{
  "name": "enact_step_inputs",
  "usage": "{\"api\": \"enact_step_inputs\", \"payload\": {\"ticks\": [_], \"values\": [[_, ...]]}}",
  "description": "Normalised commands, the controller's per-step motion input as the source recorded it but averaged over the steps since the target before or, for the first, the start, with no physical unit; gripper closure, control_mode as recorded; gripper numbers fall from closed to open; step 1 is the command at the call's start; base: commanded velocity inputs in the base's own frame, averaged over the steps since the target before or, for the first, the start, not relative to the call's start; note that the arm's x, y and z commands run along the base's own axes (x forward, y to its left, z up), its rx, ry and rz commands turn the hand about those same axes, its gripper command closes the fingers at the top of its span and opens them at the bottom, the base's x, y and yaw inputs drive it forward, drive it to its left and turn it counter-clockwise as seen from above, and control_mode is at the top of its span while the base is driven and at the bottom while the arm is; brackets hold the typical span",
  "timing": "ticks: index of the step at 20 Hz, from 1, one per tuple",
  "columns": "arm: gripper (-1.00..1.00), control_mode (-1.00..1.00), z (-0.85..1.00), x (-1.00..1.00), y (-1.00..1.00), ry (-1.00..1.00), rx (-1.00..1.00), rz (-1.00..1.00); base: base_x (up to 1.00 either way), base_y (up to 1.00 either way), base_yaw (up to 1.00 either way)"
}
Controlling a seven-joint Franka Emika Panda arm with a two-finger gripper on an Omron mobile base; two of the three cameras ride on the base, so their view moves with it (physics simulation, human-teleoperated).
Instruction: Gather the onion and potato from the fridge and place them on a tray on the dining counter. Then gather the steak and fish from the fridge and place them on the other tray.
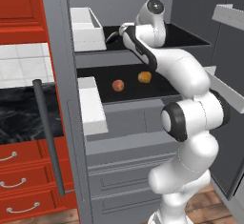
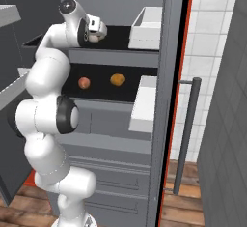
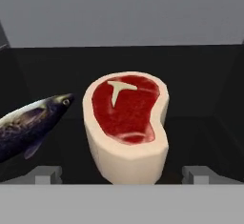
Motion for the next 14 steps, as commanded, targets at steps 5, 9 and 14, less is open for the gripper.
{"api": "enact_step_inputs", "payload": {"ticks": [5,9,14], "values": [[-1.0,-1.0,0.0,0.17,0.0,0.0,0.0,0.0,0.0,0.0,0.0],[-1.0,-1.0,-0.01,0.26,0.0,0.01,0.0,0.0,0.0,0.0,0.0],[-1.0,-1.0,0.0,0.18,0.0,0.01,0.0,0.0,0.0,0.0,0.0]]}}
